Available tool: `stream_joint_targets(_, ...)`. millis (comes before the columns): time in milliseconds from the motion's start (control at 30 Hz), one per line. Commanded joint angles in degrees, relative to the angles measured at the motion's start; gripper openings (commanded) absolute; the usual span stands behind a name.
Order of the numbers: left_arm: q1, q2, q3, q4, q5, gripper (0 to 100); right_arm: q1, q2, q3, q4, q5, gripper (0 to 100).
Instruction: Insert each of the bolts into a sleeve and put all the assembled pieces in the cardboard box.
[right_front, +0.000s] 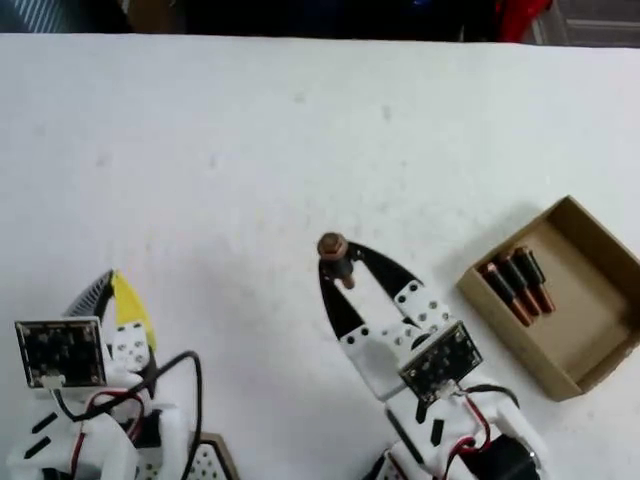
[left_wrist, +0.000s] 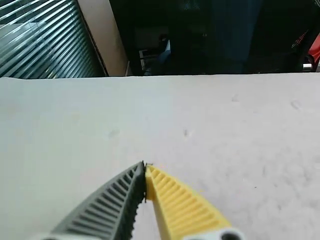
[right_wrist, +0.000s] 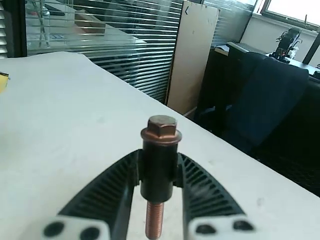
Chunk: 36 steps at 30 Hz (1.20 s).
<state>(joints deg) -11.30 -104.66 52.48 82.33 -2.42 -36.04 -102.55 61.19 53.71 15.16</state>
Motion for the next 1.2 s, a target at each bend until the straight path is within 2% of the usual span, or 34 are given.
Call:
stream_joint_targets(0,-0.7,-0.3,-2.3,0.6,-0.6,2,0.8,-0.2,-3.3,-0.5,0.6,1.6)
stream_joint_targets(133,-0.7,-0.3,-0.5,0.9,-0.7,2,0.8,0.2,-4.7,-0.2,0.6,1.6)
stream_joint_targets(367,-0.8,-0.3,15.0,-8.0,-0.7,2,1.2,14.1,-20.0,6.9,0.5,1.6)
stream_joint_targets(533,-0.8,-0.3,27.3,-13.8,-0.4,2,10.3,25.4,-29.5,11.7,0.6,1.6)
stream_joint_targets(667,-0.8,-0.3,31.6,-14.2,-0.2,2,17.6,30.7,-30.7,12.0,0.8,1.6)
stream_joint_targets(833,-0.8,-0.3,35.6,-13.8,-0.2,2,25.3,36.4,-30.9,11.7,5.7,1.7)
stream_joint_targets(1167,-0.5,-0.3,41.8,-14.1,-0.2,2,38.7,52.4,-30.9,3.6,6.2,1.7)
